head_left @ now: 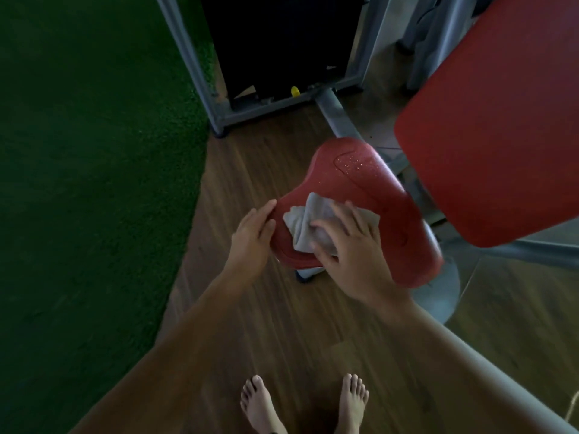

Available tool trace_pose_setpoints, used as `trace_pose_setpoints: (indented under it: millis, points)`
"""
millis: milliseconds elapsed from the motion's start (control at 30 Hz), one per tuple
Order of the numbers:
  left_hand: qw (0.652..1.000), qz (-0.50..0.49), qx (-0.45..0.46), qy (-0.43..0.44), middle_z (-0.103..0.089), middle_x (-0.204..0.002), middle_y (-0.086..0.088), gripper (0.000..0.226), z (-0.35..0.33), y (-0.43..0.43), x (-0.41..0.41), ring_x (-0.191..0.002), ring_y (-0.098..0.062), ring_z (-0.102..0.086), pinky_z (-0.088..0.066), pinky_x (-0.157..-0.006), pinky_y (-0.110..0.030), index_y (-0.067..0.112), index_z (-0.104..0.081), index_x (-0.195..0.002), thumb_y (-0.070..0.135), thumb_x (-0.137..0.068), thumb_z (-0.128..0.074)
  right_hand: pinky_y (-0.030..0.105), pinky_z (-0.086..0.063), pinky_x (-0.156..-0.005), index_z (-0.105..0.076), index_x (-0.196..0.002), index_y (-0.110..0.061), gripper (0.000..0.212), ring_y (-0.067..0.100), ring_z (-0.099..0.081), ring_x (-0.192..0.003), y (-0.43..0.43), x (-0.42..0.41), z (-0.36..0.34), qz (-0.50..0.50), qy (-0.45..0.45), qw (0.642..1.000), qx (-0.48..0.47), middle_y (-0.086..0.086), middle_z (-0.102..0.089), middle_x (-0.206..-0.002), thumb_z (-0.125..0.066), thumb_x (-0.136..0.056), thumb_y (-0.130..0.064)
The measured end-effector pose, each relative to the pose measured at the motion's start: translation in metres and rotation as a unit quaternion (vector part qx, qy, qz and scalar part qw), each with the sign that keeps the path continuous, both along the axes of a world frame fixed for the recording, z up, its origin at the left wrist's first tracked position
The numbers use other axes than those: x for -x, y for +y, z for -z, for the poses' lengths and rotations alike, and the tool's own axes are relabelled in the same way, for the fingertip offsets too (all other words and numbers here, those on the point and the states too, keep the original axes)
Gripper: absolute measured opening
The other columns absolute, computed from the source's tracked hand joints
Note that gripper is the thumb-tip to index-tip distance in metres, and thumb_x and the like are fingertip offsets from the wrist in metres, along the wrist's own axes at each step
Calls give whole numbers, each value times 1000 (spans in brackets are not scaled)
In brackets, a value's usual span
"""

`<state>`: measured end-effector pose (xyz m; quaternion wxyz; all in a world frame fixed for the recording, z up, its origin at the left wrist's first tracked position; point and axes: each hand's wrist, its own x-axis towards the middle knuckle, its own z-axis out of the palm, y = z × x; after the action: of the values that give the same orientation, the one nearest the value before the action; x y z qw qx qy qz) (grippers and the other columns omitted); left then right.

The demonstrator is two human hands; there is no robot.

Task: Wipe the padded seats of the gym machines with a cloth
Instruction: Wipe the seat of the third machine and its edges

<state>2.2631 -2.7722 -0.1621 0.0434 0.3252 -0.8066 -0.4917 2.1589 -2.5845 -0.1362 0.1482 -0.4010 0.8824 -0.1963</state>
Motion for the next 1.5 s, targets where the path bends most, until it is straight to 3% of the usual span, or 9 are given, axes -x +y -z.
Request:
trace_pose_setpoints:
  millis: [100,233,433,733,867,967,1067,1233,1500]
  points:
    - [998,46,11,-32,-21,-151,31,48,9,-6,-1,-155,-16,-5,-10,-126,-50,38,-28,-156,30,-110,-36,49,0,-126,-26,-155,-38,61,22,12,-156,-6,5,17,-29,-13,999,-11,-2,-2,-170,-23,-99,-62]
    - [998,51,-1,-25,-11,-144,42,48,9,-6,-2,-147,-3,3,-2,-127,-48,39,-24,-157,32,-110,-33,52,-5,-126,-8,-159,-40,65,27,2,-156,-33,17,24,9,34,997,-68,2,-3,-170,-8,-99,-64]
    - [999,36,4,-28,-14,-150,33,47,3,-3,1,-154,-12,8,13,-121,-37,38,-26,-157,33,-110,-30,49,-4,-125,-26,-156,-38,58,29,-5,-155,-73,30,22,77,15,995,-61,0,-16,-168,-17,-102,-57]
    - [1000,15,-7,-10,-24,-160,22,47,14,0,8,-156,-18,1,7,-125,-48,33,-28,-156,20,-111,-26,52,-8,-125,-22,-158,-38,60,26,-4,-156,-31,-5,28,18,35,998,-41,-1,-15,-168,-19,-102,-61]
    - [996,-50,-68,38,-31,-162,16,45,23,14,8,-155,-10,-5,3,-126,-50,37,-34,-154,30,-110,-26,50,-7,-125,-22,-157,-39,63,30,-7,-155,-63,8,26,55,39,996,-60,2,-17,-167,-13,-99,-62]
    - [989,-77,-96,76,-42,-155,14,42,32,17,9,-153,-18,-22,-13,-124,-57,42,-39,-147,40,-107,-28,52,-10,-124,-24,-155,-40,62,31,-9,-155,-77,8,25,79,42,994,-63,1,-20,-166,-13,-98,-61]
    - [993,-63,-67,76,-46,-151,10,42,36,13,9,-150,-25,-27,-16,-121,-61,38,-40,-146,39,-107,-27,52,-9,-125,-24,-156,-39,58,29,-5,-156,-56,-3,24,53,32,998,-33,0,-16,-167,-20,-101,-58]
    - [993,-65,-59,73,-33,-157,28,46,36,12,7,-154,-7,-8,-5,-126,-53,38,-38,-151,43,-106,-26,52,-6,-126,-18,-159,-39,58,24,3,-157,-7,-28,29,38,28,999,-25,-1,-9,-169,-24,-104,-57]
    - [992,-63,-66,88,-30,-138,53,43,37,12,9,-152,-12,-21,-15,-125,-54,43,-39,-147,43,-106,-27,51,-4,-126,-15,-159,-40,64,29,1,-156,-70,14,31,129,21,989,-65,1,-9,-169,-9,-98,-60]
